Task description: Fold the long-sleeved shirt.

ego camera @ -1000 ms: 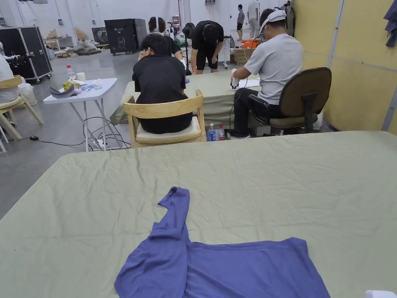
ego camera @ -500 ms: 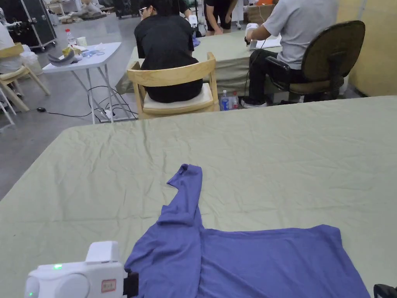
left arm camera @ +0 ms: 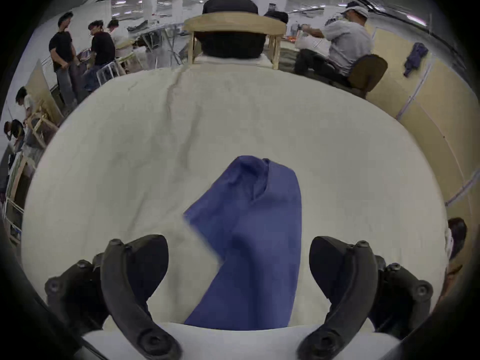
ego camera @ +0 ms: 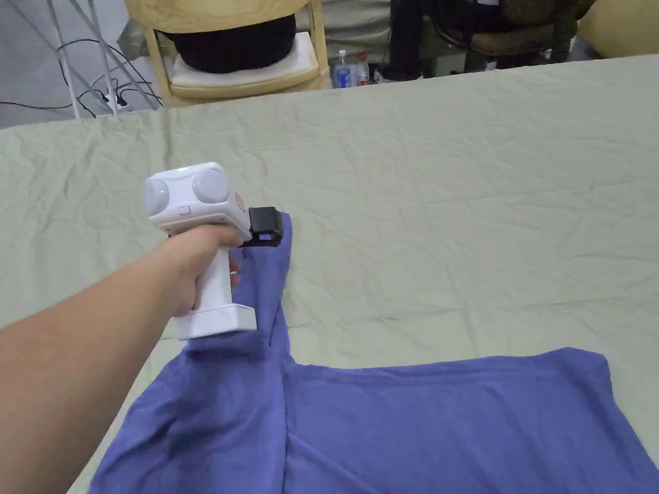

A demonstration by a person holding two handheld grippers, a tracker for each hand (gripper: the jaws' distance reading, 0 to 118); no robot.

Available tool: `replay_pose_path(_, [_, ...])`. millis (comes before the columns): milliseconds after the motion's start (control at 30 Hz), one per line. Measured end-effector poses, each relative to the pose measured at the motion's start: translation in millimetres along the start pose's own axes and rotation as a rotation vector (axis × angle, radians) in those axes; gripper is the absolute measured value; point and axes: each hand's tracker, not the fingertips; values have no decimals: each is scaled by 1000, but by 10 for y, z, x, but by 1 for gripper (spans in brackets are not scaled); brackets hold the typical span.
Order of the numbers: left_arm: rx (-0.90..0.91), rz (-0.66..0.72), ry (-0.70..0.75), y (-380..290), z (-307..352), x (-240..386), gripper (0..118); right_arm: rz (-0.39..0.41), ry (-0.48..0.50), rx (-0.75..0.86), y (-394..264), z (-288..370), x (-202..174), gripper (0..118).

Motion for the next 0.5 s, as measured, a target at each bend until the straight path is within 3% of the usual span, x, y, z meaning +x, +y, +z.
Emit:
replay_pose_path(133, [-63,-8,14,60,-297,140,108,8,22,-6,-31,-22,-17,2])
replay_pose_path(200, [-37,5,-7,50,-266,127,73,-2,58,-6,-50,-3,23,2])
replay_pose_path(233, [-47,12,-9,32,-249,117,49,4,47,-5,-45,13,23,2])
replay_pose_path(267, [-44,-12,89,86,-227,127,16,0,25,2,-29,47,25,2])
replay_pose_path(367, [-14,-73,121,28,83,115,13,-74,89,20,-10,102,57,2])
replay_pose_path(500, [12,-191,127,-68,650,93,13,-14,110,70,45,242,-41,2])
